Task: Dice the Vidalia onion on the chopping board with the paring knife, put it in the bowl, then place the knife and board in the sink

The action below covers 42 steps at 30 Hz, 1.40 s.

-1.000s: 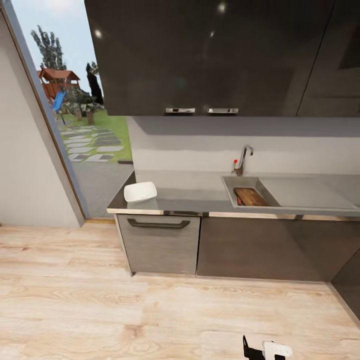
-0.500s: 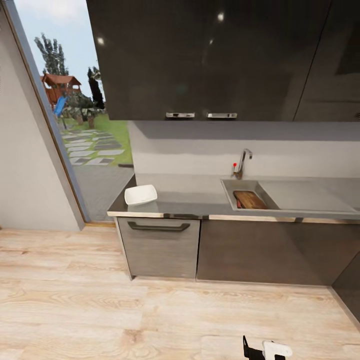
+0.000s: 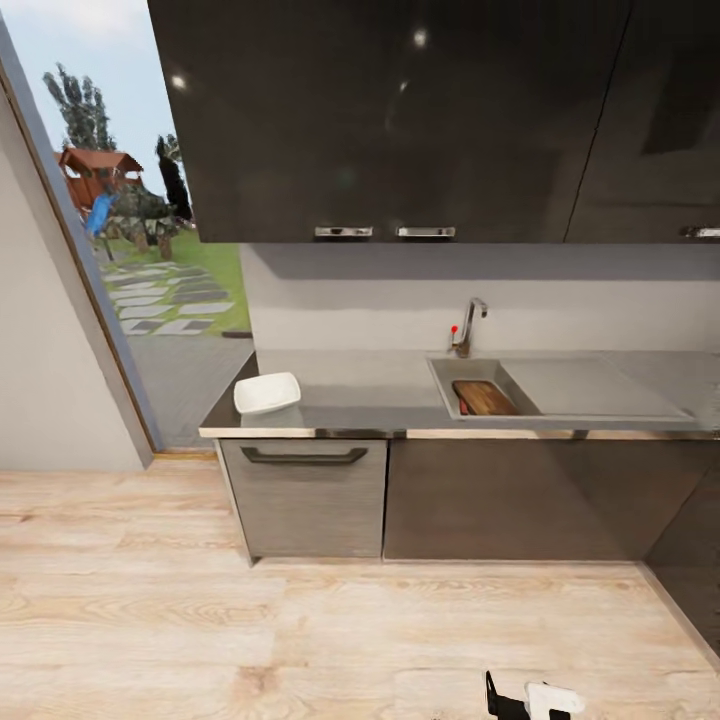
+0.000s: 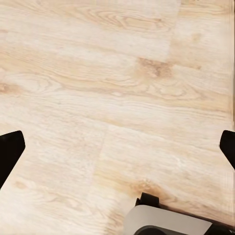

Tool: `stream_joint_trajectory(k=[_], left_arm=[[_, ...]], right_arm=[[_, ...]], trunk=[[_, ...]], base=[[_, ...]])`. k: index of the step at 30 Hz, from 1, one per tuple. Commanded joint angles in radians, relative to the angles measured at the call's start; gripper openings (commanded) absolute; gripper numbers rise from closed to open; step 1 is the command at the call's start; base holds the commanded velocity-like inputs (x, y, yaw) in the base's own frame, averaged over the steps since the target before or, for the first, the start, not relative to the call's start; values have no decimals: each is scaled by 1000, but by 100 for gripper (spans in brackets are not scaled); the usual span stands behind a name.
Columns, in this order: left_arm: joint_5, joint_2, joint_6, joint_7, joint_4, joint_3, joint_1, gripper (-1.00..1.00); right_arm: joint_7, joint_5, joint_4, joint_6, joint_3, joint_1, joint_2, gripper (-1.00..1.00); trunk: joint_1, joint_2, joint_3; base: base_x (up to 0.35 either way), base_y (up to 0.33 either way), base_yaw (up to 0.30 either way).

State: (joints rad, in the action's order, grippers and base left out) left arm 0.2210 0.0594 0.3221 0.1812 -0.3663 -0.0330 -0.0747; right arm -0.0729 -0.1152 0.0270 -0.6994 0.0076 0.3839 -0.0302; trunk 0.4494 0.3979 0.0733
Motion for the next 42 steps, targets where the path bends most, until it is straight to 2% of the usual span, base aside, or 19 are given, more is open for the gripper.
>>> stream_joint_trajectory(k=[1, 10, 18, 20, 21, 23, 24, 27, 31, 32, 34, 35, 40, 42], left_arm=[[6, 0, 3, 3, 0, -4, 0, 100], [6, 0, 3, 3, 3, -3, 0, 100], [9, -5, 2, 2, 56, -6, 0, 100], [9, -15, 0, 1, 120, -9, 0, 100], [9, -20, -1, 0, 202, -10, 0, 100], [9, -22, -2, 1, 284, -10, 0, 100], [10, -23, -3, 4, 347, -10, 0, 100], [11, -24, -4, 6, 412, -10, 0, 100], [12, -24, -24, 7, 438, -10, 0, 100], [12, -23, -62, 7, 442, -10, 0, 100], [12, -22, -139, 6, 443, -10, 0, 100], [12, -21, -206, 5, 443, -10, 0, 100], [12, -22, -251, -1, 442, -10, 0, 100], [12, -22, -254, -2, 442, -10, 0, 100]], right_arm=[[1, -6, -1, -3, 2, 1, 0, 100], [1, -6, -1, -2, 2, 1, 0, 100], [-4, -2, -8, 18, 3, 1, -4, 100], [-9, -2, -11, 104, 3, -5, -9, 100], [-9, -2, -12, 243, 3, -22, -18, 100], [-9, -1, -13, 396, 3, -35, -27, 100], [-8, -1, -12, 513, 3, -57, -30, 100], [-9, -1, -13, 609, 3, -94, -29, 100], [-11, -2, -13, 733, 4, -143, -22, 100], [-11, -2, -13, 805, 4, -153, -17, 100], [-10, -2, -12, 886, 4, -160, -14, 100], [-11, -1, -11, 930, 4, -163, -14, 100], [-9, -3, -3, 944, 3, -164, -13, 100], [-8, -4, 7, 896, 1, -164, -7, 100]], trunk=[[1, 2, 2], [1, 2, -4], [1, 2, -5], [1, 2, -5], [1, 2, -5], [1, 2, -5], [1, 2, -5], [1, 2, -5], [1, 2, -5], [1, 2, -5], [1, 2, -5], [1, 2, -5], [1, 2, -5], [1, 2, -5]], base=[[0, 0, -241], [0, 0, -229], [0, 0, -39], [0, 0, -2], [0, 0, 0], [0, 0, 0], [0, 0, 0], [0, 0, 0], [0, 0, 0], [0, 0, 0], [0, 0, 0], [0, 0, 0], [0, 0, 0], [0, 0, 0]])
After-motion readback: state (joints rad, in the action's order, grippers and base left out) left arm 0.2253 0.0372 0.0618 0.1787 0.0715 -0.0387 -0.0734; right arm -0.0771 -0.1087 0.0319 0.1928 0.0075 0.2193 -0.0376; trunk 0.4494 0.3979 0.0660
